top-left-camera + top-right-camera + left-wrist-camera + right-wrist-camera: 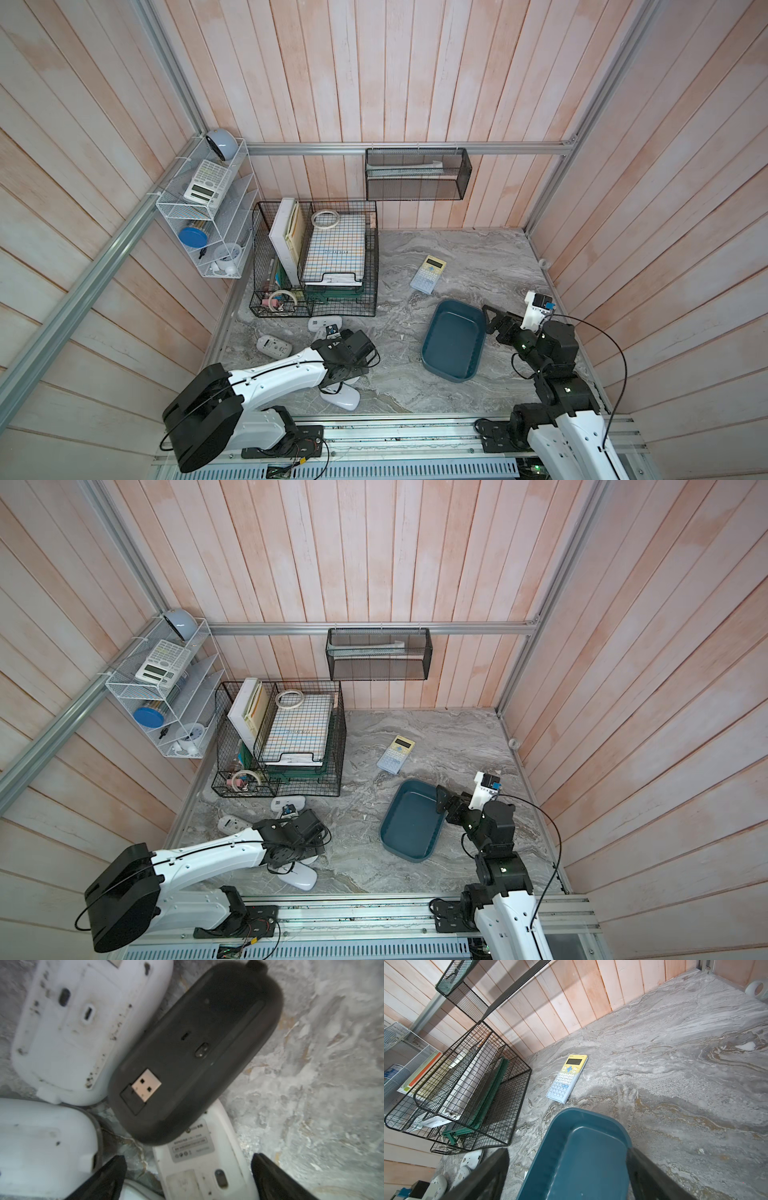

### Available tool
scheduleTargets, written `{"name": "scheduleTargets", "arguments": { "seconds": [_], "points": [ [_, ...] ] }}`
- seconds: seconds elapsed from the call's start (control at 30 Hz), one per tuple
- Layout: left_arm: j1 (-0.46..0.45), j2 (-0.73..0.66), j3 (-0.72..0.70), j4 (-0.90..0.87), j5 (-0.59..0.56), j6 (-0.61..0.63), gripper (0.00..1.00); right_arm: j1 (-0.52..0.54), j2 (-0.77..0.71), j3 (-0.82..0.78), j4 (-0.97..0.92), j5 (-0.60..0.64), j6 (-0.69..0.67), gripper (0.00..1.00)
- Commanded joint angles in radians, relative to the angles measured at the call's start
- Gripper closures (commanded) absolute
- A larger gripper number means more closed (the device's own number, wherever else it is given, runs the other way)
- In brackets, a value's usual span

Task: Put the mouse in the storage box
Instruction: Pick up the mouse from the center of the board.

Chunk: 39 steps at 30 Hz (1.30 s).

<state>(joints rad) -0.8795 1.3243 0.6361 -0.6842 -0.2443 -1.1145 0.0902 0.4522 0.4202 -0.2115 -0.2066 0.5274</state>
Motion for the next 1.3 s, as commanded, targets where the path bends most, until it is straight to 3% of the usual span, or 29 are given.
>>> {"name": "scheduleTargets", "arguments": {
  "seconds": [0.0, 0.1, 0.27, 0.47, 0.77, 0.9, 1.03, 1.27],
  "points": [
    [-0.008, 0.047, 0.018, 0.051, -0.014, -0.013, 0.0, 0.004, -0.012, -0.009, -0.014, 0.015, 0.004, 0.06],
    [-0.012, 0.082, 0.027, 0.054, -0.034, -0.013, 0.03, 0.003, -0.011, -0.011, -0.013, 0.021, 0.004, 0.06],
    [-0.011, 0.122, 0.047, 0.071, -0.045, 0.007, 0.24, 0.004, -0.016, -0.015, -0.014, 0.02, 0.008, 0.06],
    [-0.012, 0.142, 0.085, 0.09, -0.033, 0.041, 0.31, 0.005, -0.021, -0.017, -0.018, 0.02, 0.011, 0.07],
    [-0.03, -0.073, 0.124, 0.177, 0.086, 0.283, 0.4, 0.005, -0.019, 0.063, -0.109, -0.108, 0.034, 0.08],
    [-0.03, -0.175, 0.185, 0.192, 0.118, 0.479, 0.44, 0.029, 0.009, 0.062, -0.066, -0.238, 0.115, 0.13],
    [-0.03, -0.225, 0.206, 0.304, 0.166, 0.773, 0.44, 0.091, 0.092, 0.052, 0.08, -0.369, 0.256, 0.16],
    [-0.03, -0.257, 0.099, 0.633, 0.179, 1.245, 0.44, 0.32, 0.302, 0.203, 0.1, -0.369, 0.292, 0.18]
  ]
}}
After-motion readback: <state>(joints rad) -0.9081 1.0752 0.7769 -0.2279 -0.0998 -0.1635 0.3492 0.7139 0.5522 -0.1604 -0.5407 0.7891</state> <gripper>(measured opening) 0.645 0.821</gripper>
